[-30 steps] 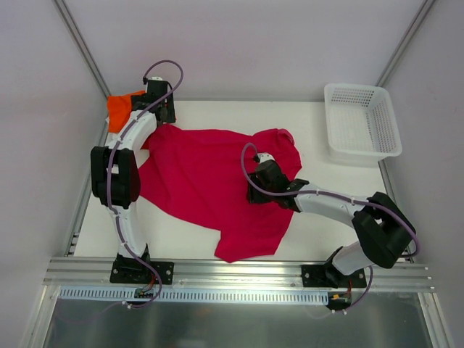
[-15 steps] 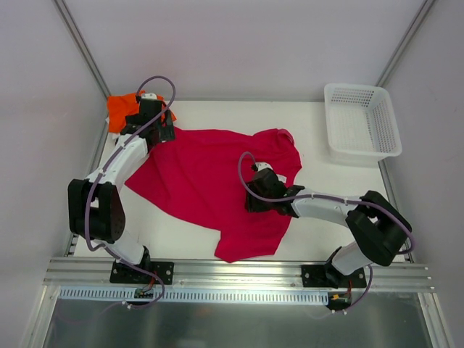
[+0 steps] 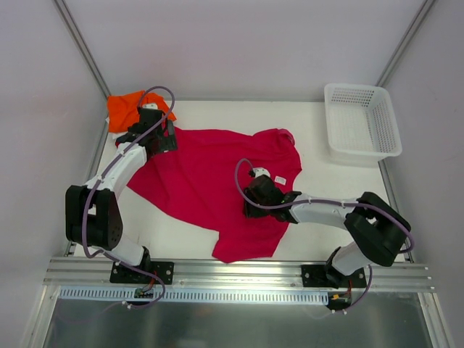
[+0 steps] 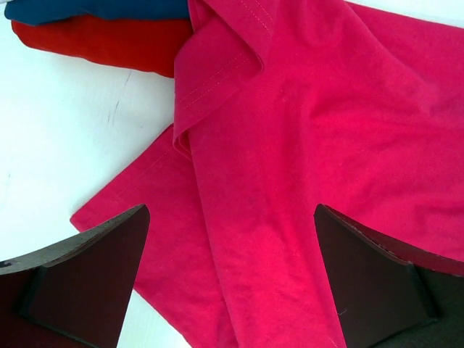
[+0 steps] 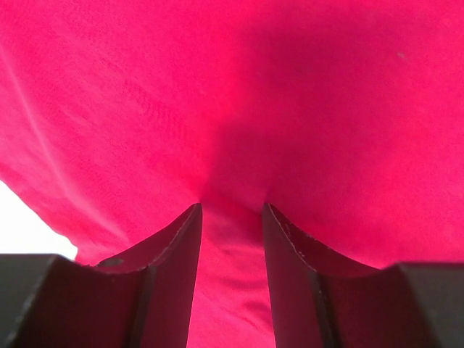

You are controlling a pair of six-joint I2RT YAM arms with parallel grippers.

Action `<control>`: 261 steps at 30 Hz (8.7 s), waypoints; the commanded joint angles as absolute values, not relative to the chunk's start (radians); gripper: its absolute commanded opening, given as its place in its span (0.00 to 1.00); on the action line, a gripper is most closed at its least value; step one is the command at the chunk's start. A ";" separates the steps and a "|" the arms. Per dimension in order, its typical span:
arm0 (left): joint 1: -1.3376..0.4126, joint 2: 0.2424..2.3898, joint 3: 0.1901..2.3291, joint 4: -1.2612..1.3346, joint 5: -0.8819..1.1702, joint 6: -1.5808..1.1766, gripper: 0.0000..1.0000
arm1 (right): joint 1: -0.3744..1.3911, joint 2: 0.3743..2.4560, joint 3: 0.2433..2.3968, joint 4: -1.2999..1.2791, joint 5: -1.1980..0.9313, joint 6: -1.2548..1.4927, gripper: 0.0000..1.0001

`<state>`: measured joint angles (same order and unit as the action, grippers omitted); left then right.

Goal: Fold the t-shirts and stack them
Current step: Fold the tshirt

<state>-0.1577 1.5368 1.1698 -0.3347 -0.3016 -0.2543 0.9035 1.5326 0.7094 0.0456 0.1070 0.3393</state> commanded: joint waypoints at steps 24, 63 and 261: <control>-0.189 1.345 1.022 -0.327 -0.233 -0.324 0.99 | 0.865 1.172 0.643 -0.463 0.477 0.417 0.45; -0.183 1.321 0.738 -0.210 -0.121 -0.502 0.99 | 0.775 1.426 0.652 -0.156 0.227 0.310 0.44; -0.233 1.005 0.506 -0.233 0.006 -0.529 0.98 | 0.517 1.931 1.279 -0.413 0.281 0.074 0.47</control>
<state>-0.2237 1.0111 0.4858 -0.2310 0.0174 -0.5358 0.5369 1.8820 1.2266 -0.3981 0.2909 0.1066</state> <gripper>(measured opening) 0.975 0.472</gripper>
